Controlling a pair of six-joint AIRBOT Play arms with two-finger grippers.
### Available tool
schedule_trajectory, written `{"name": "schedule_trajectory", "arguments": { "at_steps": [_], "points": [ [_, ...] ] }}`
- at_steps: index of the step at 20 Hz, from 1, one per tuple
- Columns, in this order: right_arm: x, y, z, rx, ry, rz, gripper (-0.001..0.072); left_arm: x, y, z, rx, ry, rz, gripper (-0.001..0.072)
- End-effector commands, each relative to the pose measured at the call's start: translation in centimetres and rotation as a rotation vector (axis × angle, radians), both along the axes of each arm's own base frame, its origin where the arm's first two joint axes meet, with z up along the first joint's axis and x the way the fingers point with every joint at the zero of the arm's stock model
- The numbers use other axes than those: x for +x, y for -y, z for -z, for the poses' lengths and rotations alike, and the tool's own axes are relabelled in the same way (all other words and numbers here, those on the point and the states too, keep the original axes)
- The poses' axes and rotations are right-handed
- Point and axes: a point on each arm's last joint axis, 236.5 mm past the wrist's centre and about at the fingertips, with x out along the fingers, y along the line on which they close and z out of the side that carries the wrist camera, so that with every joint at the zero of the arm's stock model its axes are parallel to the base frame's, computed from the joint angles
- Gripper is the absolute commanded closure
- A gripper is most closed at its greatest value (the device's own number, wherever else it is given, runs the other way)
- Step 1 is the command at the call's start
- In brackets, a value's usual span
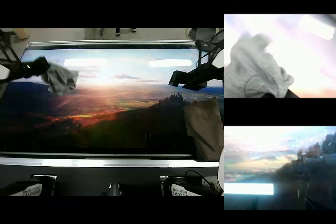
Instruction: Fold the shirts.
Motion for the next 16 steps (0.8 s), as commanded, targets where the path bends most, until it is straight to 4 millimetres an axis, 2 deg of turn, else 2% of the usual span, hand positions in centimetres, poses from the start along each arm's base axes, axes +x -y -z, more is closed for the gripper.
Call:
{"name": "schedule_trajectory", "arguments": {
  "at_steps": [1,2,3,4,5,6,7,9,11,12,13,14,15,16],
  "points": [
    [-2.7,-0.6,-6.3,0.001,0.138,-0.016,0.0114,-10.5,7.5,-15.4,0.032,0.387,0.201,0.0678],
    [-4.3,-0.8,-7.9,-0.001,0.159,-0.019,0.0114,-13.6,9.9,-16.6,0.039,0.428,0.276,0.0678],
    [-6.0,-0.9,-9.3,-0.006,0.175,-0.025,0.0114,-15.8,12.0,-16.3,0.037,0.433,0.341,0.0678],
    [-7.6,-1.0,-10.5,-0.01,0.188,-0.03,0.0114,-17.3,14.1,-14.8,0.019,0.398,0.395,0.0678],
    [-9.2,-1.1,-11.5,-0.012,0.2,-0.033,0.0114,-18.2,16.2,-12.0,-0.002,0.326,0.439,0.0678],
    [-10.5,-1.2,-12.3,-0.011,0.208,-0.03,0.0114,-18.6,18.0,-8.5,-0.014,0.239,0.475,0.0678],
    [-11.6,-1.3,-12.8,-0.009,0.209,-0.028,0.0114,-19.1,19.7,-4.1,-0.005,0.139,0.509,0.0677],
    [-13.5,-1.4,-12.8,-0.013,0.18,-0.038,0.0114,-20.5,22.5,6.5,0.033,-0.108,0.554,0.0677],
    [-14.4,-1.4,-11.7,-0.018,0.114,-0.044,0.0114,-23.1,24.7,16.6,0.062,-0.366,0.567,0.0661],
    [-14.4,-1.3,-11.2,-0.02,0.088,-0.045,0.0114,-24.4,25.9,19.7,0.064,-0.463,0.582,0.0414],
    [-14.2,-1.3,-10.7,-0.019,0.068,-0.045,0.0113,-25.3,26.6,21.7,0.056,-0.555,0.59,0.0001],
    [-13.8,-1.2,-10.3,-0.018,0.054,-0.046,0.011,-25.3,26.3,22.2,0.074,-0.612,0.594,-0.0004],
    [-13.3,-1.2,-9.7,-0.016,0.034,-0.046,0.0108,-24.4,25.0,21.5,0.124,-0.621,0.609,-0.0004],
    [-12.8,-1.3,-8.9,-0.008,0.009,-0.05,0.0101,-23.0,22.8,20.1,0.19,-0.605,0.612,-0.0004]
  ]
}}
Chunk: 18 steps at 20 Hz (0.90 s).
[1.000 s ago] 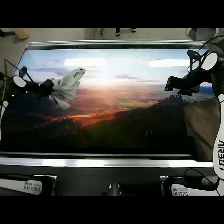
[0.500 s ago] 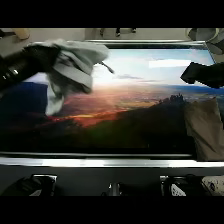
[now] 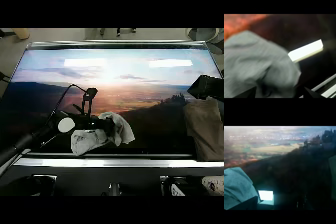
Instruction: Fold the shirts.
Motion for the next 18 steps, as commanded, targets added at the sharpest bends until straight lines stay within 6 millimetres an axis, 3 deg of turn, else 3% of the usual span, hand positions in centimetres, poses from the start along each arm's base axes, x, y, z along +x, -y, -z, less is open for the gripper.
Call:
{"name": "schedule_trajectory", "arguments": {
  "at_steps": [1,3,4,5,7,9,11,14,18],
  "points": [
    [0.5,-0.5,2.4,0.023,-0.096,-0.019,0.0101,1.1,-5.9,0.6,0.212,-0.072,0.031,-0.0004],
    [0.6,-2.6,5.3,0.107,-0.183,-0.074,0.01,3.3,-15.3,-1.7,0.395,-0.033,-0.091,-0.0004],
    [0.2,-3.9,7.1,0.154,-0.236,-0.11,0.0099,2.8,-19.7,-1.8,0.454,-0.065,-0.164,-0.0004],
    [-0.6,-5.2,9.4,0.212,-0.298,-0.138,0.0099,1.4,-22.6,-1.0,0.469,-0.125,-0.224,-0.0003],
    [-2.2,-7.0,14.2,0.296,-0.413,-0.169,0.0098,-2.9,-25.2,2.5,0.433,-0.273,-0.301,-0.0003],
    [-3.7,-8.2,18.7,0.357,-0.485,-0.184,0.0077,-7.6,-23.9,6.7,0.336,-0.42,-0.317,-0.0003],
    [-4.9,-8.9,22.4,0.399,-0.522,-0.178,0.0075,-10.3,-20.9,9.7,0.219,-0.499,-0.315,-0.0003],
    [-6.5,-9.9,25.3,0.446,-0.553,-0.184,0.0072,-10.8,-17.3,11.8,0.113,-0.503,-0.322,-0.0002],
    [-8.5,-10.8,28.3,0.446,-0.593,-0.186,0.0068,-9.9,-15.0,13.1,0.071,-0.506,-0.337,0.0007]
  ]
}}
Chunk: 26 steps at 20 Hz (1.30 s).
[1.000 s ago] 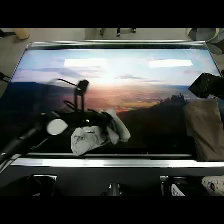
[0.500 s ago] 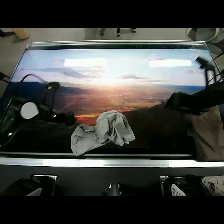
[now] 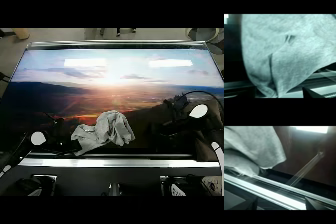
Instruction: Fold the shirts.
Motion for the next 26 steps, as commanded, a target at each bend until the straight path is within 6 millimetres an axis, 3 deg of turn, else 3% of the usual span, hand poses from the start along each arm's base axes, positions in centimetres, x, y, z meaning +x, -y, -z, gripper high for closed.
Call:
{"name": "schedule_trajectory", "arguments": {
  "at_steps": [1,2,4,5,7,9,12,13,15,17,18,19,20,21,22,23,24,25,26],
  "points": [
    [-2.0,-2.0,3.1,0.007,-0.008,-0.041,0.0041,0.5,1.9,1.6,-0.054,-0.008,-0.069,0.0036],
    [-1.9,-3.0,3.9,-0.012,0.033,-0.073,0.0009,0.5,1.8,2.1,-0.045,-0.02,-0.072,0.0191],
    [-0.3,-4.8,4.4,-0.039,0.136,-0.08,-0.0002,0.6,1.8,2.5,-0.038,-0.026,-0.078,0.0581],
    [0.5,-5.6,4.2,-0.035,0.177,-0.065,-0.0002,0.7,1.8,2.4,-0.04,-0.021,-0.074,0.0677],
    [1.6,-7.5,3.5,0.008,0.233,-0.041,0.0001,1.1,1.9,1.9,-0.045,0.0,-0.071,0.0677],
    [1.2,-9.8,2.5,0.076,0.271,-0.089,0.0001,1.5,2.0,1.4,-0.049,0.023,-0.067,0.0677],
    [1.8,-11.2,2.6,0.066,0.344,-0.117,0.001,2.0,2.2,0.4,-0.064,0.053,-0.064,0.0678],
    [2.5,-11.4,2.9,0.06,0.356,-0.091,0.0139,2.3,2.3,-0.1,-0.071,0.069,-0.063,0.0677],
    [3.3,-11.7,3.1,0.068,0.347,-0.05,0.0686,3.5,2.4,-1.6,-0.074,0.128,-0.05,0.0678],
    [4.5,-11.9,0.6,0.06,0.425,-0.118,0.0699,6.1,1.6,-4.7,-0.031,0.271,0.006,0.0679],
    [5.5,-11.6,-1.8,0.022,0.507,-0.19,0.0699,7.8,0.8,-7.4,0.012,0.373,0.047,0.068],
    [7.1,-10.7,-5.4,-0.047,0.625,-0.26,0.0699,9.9,-0.5,-11.2,0.081,0.497,0.084,0.068],
    [9.2,-9.2,-10.1,-0.137,0.759,-0.282,0.0699,12.0,-2.4,-16.7,0.163,0.642,0.082,0.068],
    [11.2,-7.1,-16.3,-0.238,0.915,-0.252,0.0699,13.6,-4.7,-23.5,0.238,0.797,0.041,0.0681],
    [12.7,-4.4,-24.4,-0.339,1.109,-0.176,0.0699,14.1,-6.8,-30.6,0.289,0.948,-0.019,0.068],
    [12.5,-1.4,-33.0,-0.422,1.301,-0.077,0.0699,13.5,-9.1,-38.3,0.319,1.116,-0.097,0.068],
    [10.9,1.3,-39.9,-0.48,1.448,0.019,0.0699,12.0,-11.1,-44.9,0.325,1.262,-0.174,0.068],
    [8.6,3.9,-45.4,-0.518,1.56,0.112,0.0699,9.6,-13.2,-50.7,0.315,1.392,-0.26,0.068],
    [5.5,6.1,-49.7,-0.516,1.641,0.204,0.0699,7.3,-14.8,-54.6,0.304,1.484,-0.323,0.068]
  ]
}}
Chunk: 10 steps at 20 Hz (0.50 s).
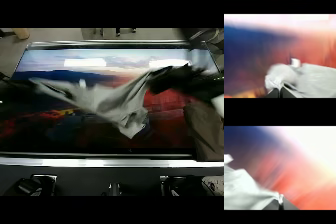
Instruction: Fold the shirts.
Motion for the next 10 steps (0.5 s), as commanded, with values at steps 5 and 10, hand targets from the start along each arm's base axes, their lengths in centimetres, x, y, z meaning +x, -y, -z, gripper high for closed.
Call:
{"name": "schedule_trajectory", "arguments": {
  "at_steps": [5,10],
  "points": [
    [-12.3,12.6,-17.7,0.095,0.399,0.308,0.0698,-10.9,-10.4,-18.0,-0.09,0.448,-0.242,0.068],
    [-10.7,12.4,-17.1,0.097,0.375,0.325,0.0698,-7.6,-8.2,-20.3,-0.031,0.571,-0.191,0.068]
  ]
}}
